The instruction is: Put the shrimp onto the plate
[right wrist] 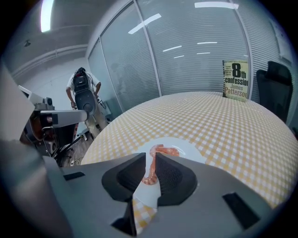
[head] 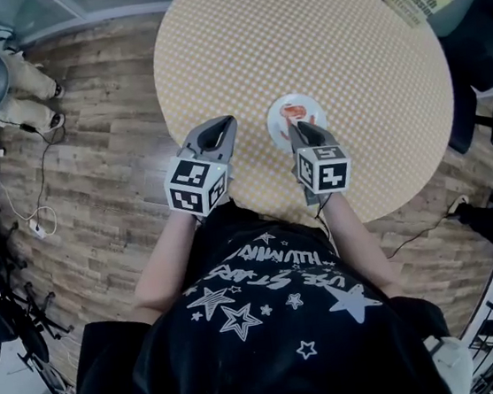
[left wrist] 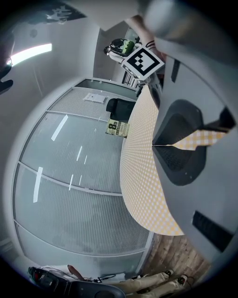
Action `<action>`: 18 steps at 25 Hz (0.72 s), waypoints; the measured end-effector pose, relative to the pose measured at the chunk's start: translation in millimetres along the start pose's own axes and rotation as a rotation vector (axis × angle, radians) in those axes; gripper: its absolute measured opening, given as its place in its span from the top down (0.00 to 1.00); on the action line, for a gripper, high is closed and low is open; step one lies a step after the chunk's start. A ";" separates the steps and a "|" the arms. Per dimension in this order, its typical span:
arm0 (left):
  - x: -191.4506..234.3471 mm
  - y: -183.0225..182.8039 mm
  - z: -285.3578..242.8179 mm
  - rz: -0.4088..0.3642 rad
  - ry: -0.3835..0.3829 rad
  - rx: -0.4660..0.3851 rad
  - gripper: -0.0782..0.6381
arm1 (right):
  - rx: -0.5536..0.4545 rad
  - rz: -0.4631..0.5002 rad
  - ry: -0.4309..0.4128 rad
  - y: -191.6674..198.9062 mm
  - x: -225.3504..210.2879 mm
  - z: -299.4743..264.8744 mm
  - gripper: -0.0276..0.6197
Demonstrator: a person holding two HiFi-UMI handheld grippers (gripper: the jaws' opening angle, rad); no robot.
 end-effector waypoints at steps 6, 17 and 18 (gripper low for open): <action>-17.1 -15.7 -1.0 -0.013 -0.002 -0.034 0.88 | -0.089 -0.012 -0.010 -20.5 -8.6 26.6 0.86; -67.4 -39.9 0.6 -0.029 -0.028 -0.103 0.88 | -0.200 -0.006 -0.110 -43.3 -28.2 73.5 0.87; -73.4 -39.3 0.8 -0.028 -0.035 -0.104 0.88 | -0.204 -0.006 -0.120 -42.2 -31.2 78.2 0.87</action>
Point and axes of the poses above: the fingertips, and each gripper's own axes: z backward along the fingers, x to its left, y out of its underside, the point moved 6 cm from there along z, backward along the fingers
